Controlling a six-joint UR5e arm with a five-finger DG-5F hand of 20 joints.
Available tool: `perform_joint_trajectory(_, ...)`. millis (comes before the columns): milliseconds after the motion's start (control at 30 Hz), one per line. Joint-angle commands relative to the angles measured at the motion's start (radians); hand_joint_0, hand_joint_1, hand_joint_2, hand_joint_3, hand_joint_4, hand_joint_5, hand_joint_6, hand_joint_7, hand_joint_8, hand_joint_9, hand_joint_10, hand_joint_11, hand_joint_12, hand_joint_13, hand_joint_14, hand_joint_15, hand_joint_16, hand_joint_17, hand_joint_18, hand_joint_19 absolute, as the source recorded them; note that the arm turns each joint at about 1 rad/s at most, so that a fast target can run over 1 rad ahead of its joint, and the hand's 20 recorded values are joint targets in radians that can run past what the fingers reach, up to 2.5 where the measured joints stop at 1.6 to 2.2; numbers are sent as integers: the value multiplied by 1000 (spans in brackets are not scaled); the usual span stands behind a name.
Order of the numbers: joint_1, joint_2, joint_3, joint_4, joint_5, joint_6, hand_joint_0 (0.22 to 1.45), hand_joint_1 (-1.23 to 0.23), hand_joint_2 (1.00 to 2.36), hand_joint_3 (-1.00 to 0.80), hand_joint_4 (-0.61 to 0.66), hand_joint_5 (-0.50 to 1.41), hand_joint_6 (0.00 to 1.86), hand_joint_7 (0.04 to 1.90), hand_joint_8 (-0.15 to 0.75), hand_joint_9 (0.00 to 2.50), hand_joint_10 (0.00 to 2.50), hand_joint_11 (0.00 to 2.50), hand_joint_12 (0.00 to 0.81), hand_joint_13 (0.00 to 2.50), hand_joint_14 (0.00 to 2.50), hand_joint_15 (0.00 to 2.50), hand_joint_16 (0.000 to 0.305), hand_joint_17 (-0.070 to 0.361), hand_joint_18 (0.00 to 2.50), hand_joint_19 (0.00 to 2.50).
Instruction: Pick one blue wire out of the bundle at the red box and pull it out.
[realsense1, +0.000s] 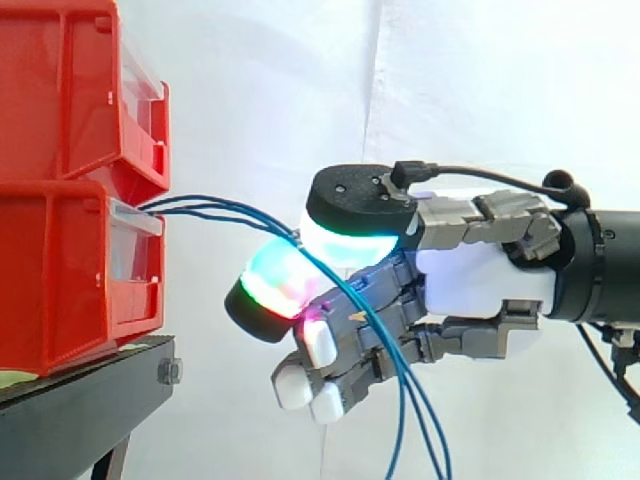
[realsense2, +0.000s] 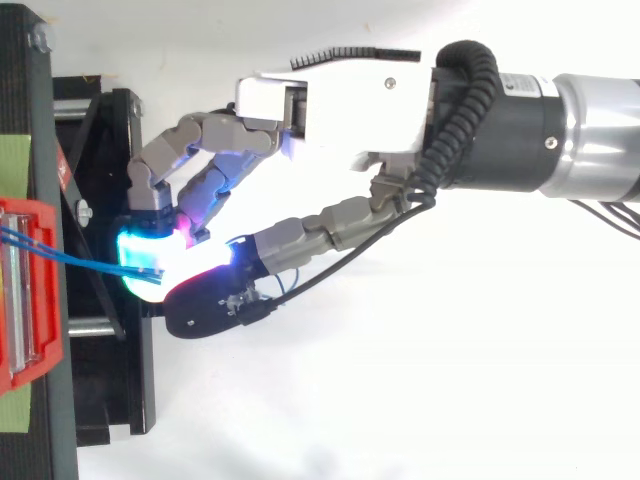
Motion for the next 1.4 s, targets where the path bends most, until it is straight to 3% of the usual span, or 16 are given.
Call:
perform_joint_trajectory(0,2,28,0,-80,-2,0,630,-731,1026,-104,142,-230,947,977,327,826,18,740,414,766,17,477,59,132,680,502)
perform_joint_trajectory(33,4,44,0,-119,-2,-4,628,-728,1026,-115,150,-230,945,979,326,826,15,733,418,766,19,473,59,132,679,502)
perform_joint_trajectory(167,5,81,0,-184,-2,-5,624,-720,1024,-168,150,-226,942,971,329,825,18,741,416,767,18,478,59,132,679,503)
perform_joint_trajectory(467,5,98,0,-216,-2,-2,678,-731,1002,-486,137,-201,942,987,335,868,18,744,415,818,18,479,58,131,745,473)
perform_joint_trajectory(900,5,98,0,-234,-2,1,672,-768,1000,-500,102,-184,940,1064,335,914,18,763,412,857,20,501,57,129,778,480)
perform_joint_trajectory(1133,7,97,0,-234,1,18,663,-775,1018,-285,45,-167,955,1179,340,928,18,767,413,872,21,529,57,129,782,514)
perform_joint_trajectory(1367,16,97,0,-239,4,85,637,-799,1024,-101,-33,-144,951,1262,323,966,19,758,408,894,20,547,57,128,784,536)
